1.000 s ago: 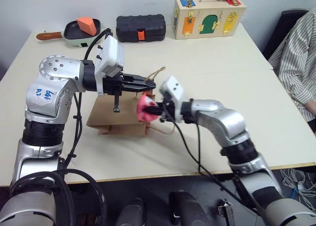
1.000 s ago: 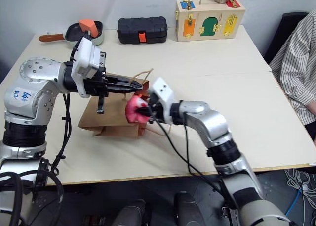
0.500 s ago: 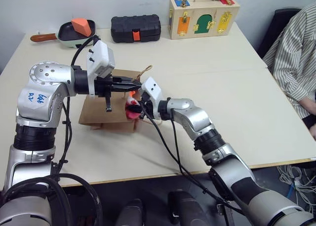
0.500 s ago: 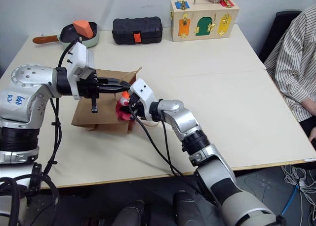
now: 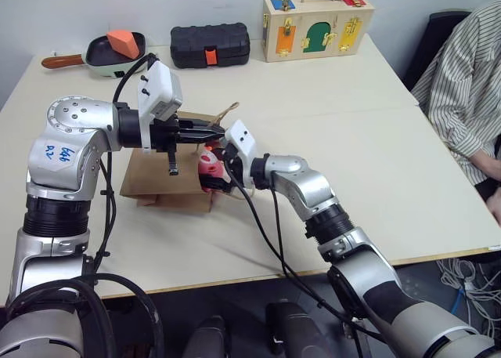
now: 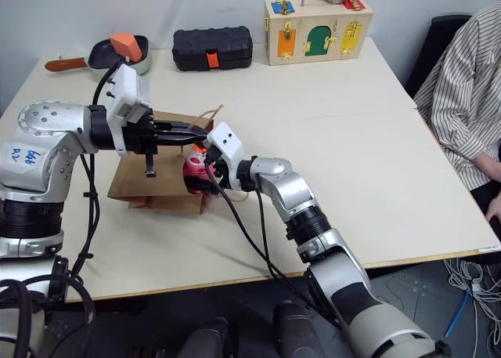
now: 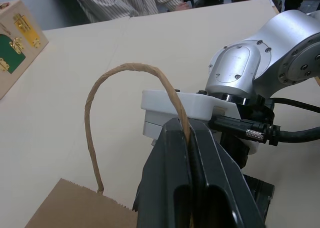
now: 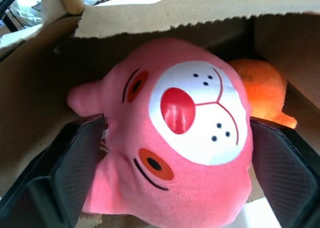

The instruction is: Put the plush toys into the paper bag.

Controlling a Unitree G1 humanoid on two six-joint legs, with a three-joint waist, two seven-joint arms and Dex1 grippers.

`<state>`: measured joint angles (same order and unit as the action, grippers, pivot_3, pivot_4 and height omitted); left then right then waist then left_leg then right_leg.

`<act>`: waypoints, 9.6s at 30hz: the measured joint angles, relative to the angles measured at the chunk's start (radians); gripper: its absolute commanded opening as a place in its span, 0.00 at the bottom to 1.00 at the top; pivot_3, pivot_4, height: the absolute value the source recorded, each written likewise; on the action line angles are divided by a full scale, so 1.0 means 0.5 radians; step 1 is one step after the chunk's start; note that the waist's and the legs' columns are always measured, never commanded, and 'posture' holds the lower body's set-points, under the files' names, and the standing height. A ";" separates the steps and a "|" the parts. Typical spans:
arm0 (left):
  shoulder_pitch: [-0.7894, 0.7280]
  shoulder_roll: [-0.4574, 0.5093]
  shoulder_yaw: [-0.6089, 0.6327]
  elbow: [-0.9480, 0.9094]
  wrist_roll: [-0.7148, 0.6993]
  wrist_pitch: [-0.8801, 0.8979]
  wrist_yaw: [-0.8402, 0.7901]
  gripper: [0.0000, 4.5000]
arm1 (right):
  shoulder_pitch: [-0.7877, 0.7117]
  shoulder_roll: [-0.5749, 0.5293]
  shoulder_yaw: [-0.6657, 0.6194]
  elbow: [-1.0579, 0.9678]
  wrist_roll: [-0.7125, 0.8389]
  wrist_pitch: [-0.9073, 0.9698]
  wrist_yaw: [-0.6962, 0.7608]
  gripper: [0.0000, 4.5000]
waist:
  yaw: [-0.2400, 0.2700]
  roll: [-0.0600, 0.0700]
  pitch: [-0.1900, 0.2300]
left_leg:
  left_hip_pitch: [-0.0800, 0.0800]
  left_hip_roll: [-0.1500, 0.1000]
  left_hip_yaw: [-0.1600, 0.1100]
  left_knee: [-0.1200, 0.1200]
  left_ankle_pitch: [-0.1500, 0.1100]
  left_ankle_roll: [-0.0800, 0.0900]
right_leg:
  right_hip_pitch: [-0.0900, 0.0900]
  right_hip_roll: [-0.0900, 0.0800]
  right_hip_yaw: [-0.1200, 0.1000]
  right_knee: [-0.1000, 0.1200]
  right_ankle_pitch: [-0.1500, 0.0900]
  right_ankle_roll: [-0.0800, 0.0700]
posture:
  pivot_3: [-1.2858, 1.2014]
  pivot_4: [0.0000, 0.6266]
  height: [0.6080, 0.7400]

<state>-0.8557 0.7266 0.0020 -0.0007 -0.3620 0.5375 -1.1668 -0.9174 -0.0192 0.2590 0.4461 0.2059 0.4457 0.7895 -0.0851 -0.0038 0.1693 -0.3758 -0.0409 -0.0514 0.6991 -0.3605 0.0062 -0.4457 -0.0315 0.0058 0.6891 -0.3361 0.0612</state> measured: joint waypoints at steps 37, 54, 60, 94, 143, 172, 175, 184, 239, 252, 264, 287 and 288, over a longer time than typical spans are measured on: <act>0.011 -0.011 0.010 -0.135 -0.146 -0.031 0.002 0.00 | 0.444 -0.463 0.095 -0.740 0.075 0.539 -0.065 0.63 | 0.071 0.000 0.000 | -0.001 -0.002 0.005 0.000 -0.001 0.000 | 0.002 -0.001 0.003 -0.009 0.000 0.000 | 0.52 0.24 1.00; 0.010 -0.014 -0.010 -0.142 -0.149 -0.034 0.002 0.00 | 0.166 -0.103 -0.063 -0.570 0.326 0.688 -0.071 0.00 | 0.044 0.000 0.000 | 0.000 -0.001 0.002 -0.001 -0.001 0.000 | 0.000 0.000 0.002 -0.001 0.000 0.000 | 0.52 0.24 1.00; 0.005 -0.023 -0.022 -0.139 -0.149 -0.034 0.004 0.00 | 0.148 0.104 0.000 -0.257 0.346 0.736 -0.013 0.00 | 0.045 0.000 0.000 | 0.000 -0.002 0.001 0.000 -0.001 0.000 | 0.000 -0.001 0.001 -0.001 0.000 0.000 | 0.52 0.24 1.00; 0.015 -0.037 -0.020 -0.142 -0.167 -0.054 0.033 0.00 | 0.711 -0.604 -1.109 -1.648 0.944 2.153 -0.415 0.81 | 0.109 0.000 0.000 | -0.002 -0.001 0.005 -0.003 -0.001 0.001 | 0.003 -0.001 0.005 -0.010 0.000 0.000 | 0.52 0.24 1.00; 0.060 -0.012 -0.009 -0.219 -0.170 -0.031 0.065 0.00 | 0.584 0.025 -1.419 -0.870 1.100 1.818 -1.338 0.22 | 0.061 0.000 0.000 | 0.003 -0.001 0.007 -0.005 -0.001 0.001 | 0.003 0.000 0.007 -0.002 0.000 0.000 | 0.52 0.24 1.00; 0.060 -0.037 -0.007 -0.202 -0.141 -0.106 0.165 0.00 | 0.568 -0.439 -0.953 -1.295 0.977 1.339 -1.050 0.01 | 0.086 0.001 0.000 | -0.001 -0.002 0.006 -0.004 -0.001 0.001 | 0.003 -0.001 0.007 -0.012 0.000 0.000 | 0.52 0.24 1.00; 0.010 -0.131 0.004 -0.094 -0.119 -0.180 0.278 0.00 | 0.409 -0.632 -1.021 -1.456 1.039 1.311 -0.985 0.01 | 0.103 0.002 0.000 | -0.002 -0.001 0.007 -0.004 -0.001 0.001 | 0.003 0.000 0.007 -0.014 0.000 0.000 | 0.52 0.24 1.00; -0.109 -0.302 0.057 0.141 -0.043 -0.387 0.481 0.00 | 0.246 -1.061 -0.951 -1.824 1.050 1.131 -0.762 0.01 | 0.115 0.001 0.000 | -0.003 0.000 0.008 -0.007 -0.001 0.002 | 0.003 0.000 0.006 -0.019 0.000 0.000 | 0.52 0.24 1.00; 1.201 -0.527 0.048 -1.388 -0.337 0.428 1.630 0.99 | 0.992 -1.659 -0.788 -1.861 1.131 0.505 0.372 1.00 | 0.220 -0.001 0.001 | 0.013 0.001 0.005 -0.003 -0.006 0.012 | 0.034 0.000 0.005 -0.049 0.000 0.001 | 0.52 0.24 1.00; 1.071 -0.828 -0.287 -1.133 0.084 0.389 1.960 0.99 | 1.074 -1.658 -0.786 -2.074 1.254 0.569 0.224 1.00 | 0.224 -0.002 0.001 | 0.013 0.001 0.005 -0.003 -0.007 0.013 | 0.034 0.000 0.004 -0.050 0.001 0.001 | 0.52 0.24 1.00; 0.975 -0.988 -0.447 -0.873 0.480 0.309 2.129 0.99 | 1.074 -1.658 -0.786 -2.104 1.368 0.608 0.122 1.00 | 0.226 -0.003 0.002 | 0.012 0.001 0.005 -0.003 -0.007 0.013 | 0.034 0.000 0.004 -0.050 0.001 0.001 | 0.52 0.24 1.00; 0.812 -0.835 -0.024 -0.536 -0.011 -0.180 1.197 0.00 | 1.118 -1.658 -0.792 -2.094 1.271 0.520 0.066 1.00 | 0.224 -0.003 0.002 | 0.012 0.001 0.004 -0.003 -0.007 0.012 | 0.034 0.000 0.002 -0.053 0.001 0.001 | 0.52 0.24 1.00; 0.792 -0.789 0.014 -0.508 -0.102 -0.206 1.048 0.00 | 1.136 -1.658 -0.805 -2.095 1.271 0.513 0.067 1.00 | 0.224 -0.003 0.002 | 0.012 0.001 0.004 -0.003 -0.007 0.012 | 0.034 0.000 0.002 -0.053 0.001 0.001 | 0.52 0.24 1.00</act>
<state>-0.4598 0.3322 0.0088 -0.2547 -0.4130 0.4347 -0.6430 -0.3494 -0.8482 -0.1436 -0.6014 0.8415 0.7021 0.8228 0.0267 -0.0054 0.1703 -0.3700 -0.0405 -0.0495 0.6976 -0.3638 0.0123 -0.4286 -0.0318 0.0065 0.6628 -0.3358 0.0618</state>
